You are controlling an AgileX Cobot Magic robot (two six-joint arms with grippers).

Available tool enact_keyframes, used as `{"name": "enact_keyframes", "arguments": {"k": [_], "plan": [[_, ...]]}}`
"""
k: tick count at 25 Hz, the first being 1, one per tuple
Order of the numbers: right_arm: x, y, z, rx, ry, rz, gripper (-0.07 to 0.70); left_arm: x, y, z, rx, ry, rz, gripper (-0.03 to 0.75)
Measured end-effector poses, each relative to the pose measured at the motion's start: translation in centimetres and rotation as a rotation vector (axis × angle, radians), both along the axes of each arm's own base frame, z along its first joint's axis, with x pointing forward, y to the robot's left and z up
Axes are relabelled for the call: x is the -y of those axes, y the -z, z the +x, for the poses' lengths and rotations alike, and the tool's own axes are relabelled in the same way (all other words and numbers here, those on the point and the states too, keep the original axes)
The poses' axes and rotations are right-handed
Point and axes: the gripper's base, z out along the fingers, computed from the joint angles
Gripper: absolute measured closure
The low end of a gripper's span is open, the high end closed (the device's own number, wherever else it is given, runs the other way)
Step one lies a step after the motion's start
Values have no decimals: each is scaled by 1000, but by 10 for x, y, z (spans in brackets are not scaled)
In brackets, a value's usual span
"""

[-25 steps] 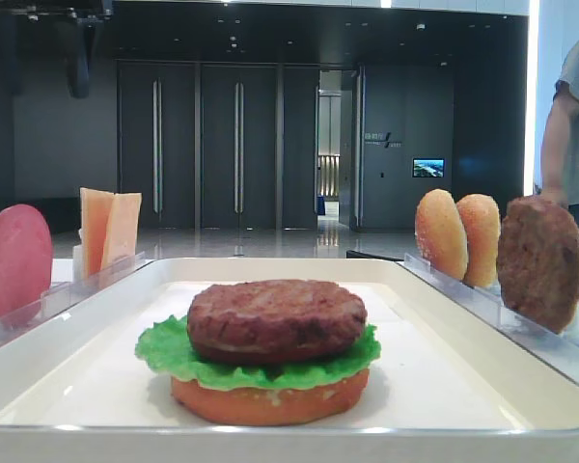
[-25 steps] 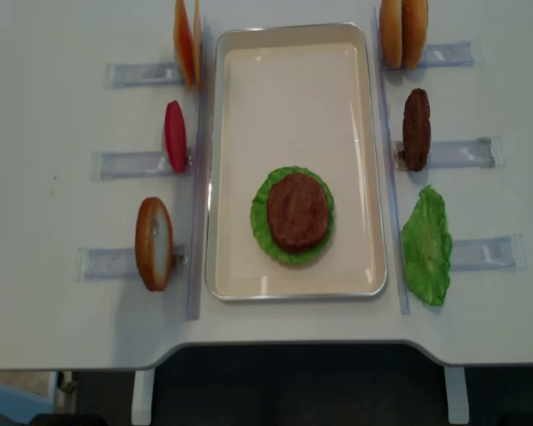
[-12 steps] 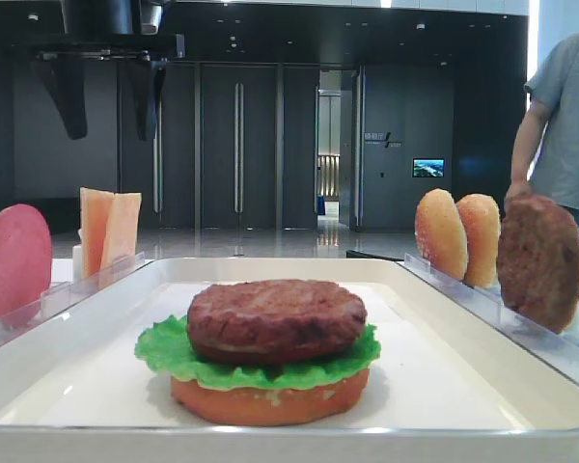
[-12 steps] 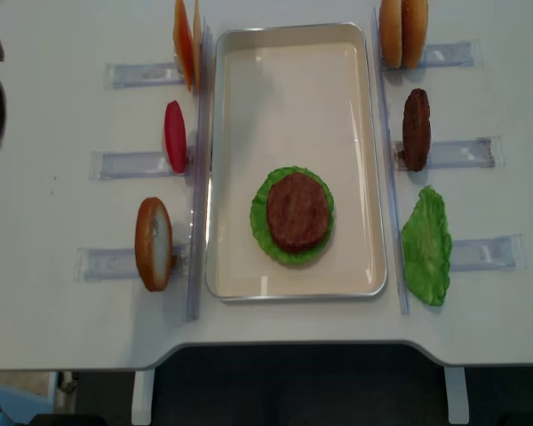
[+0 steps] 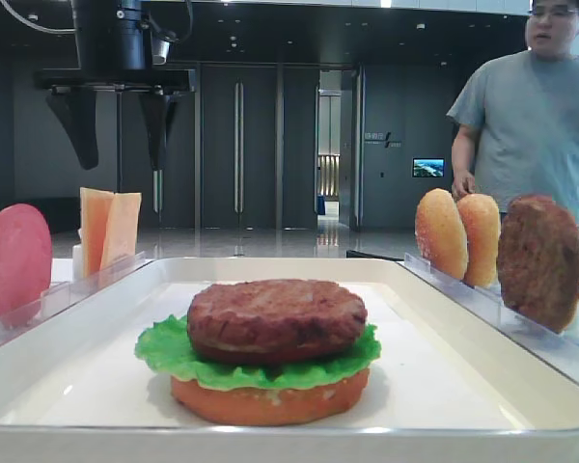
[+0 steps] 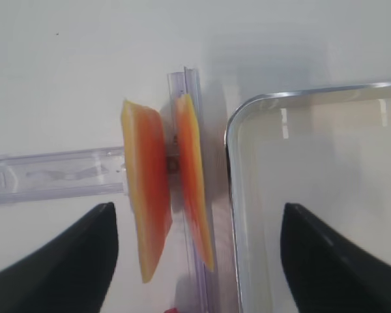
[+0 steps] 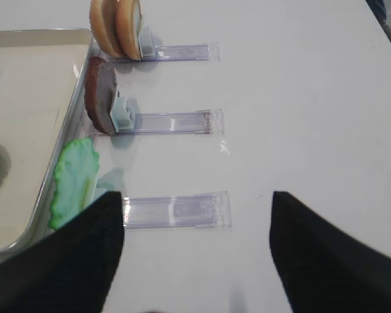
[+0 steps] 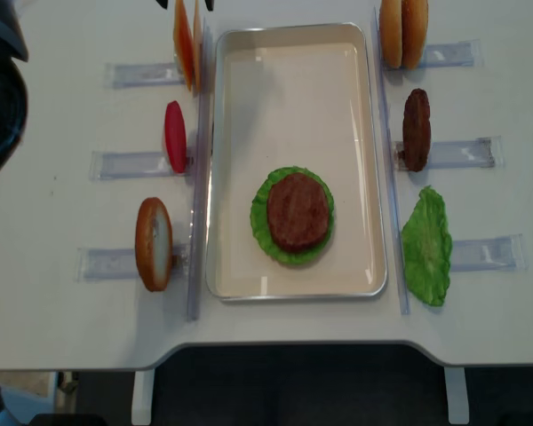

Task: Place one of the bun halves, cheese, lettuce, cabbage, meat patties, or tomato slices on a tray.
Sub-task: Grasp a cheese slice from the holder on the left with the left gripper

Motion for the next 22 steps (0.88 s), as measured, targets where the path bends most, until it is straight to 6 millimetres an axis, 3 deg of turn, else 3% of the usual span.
{"name": "enact_keyframes", "arguments": {"k": [15, 22], "plan": [[0, 0, 0, 0, 0, 1, 166, 6, 9, 7, 35, -13, -59, 125], [0, 0, 0, 0, 0, 1, 166, 15, 25, 9, 0, -3, -59, 127]]}}
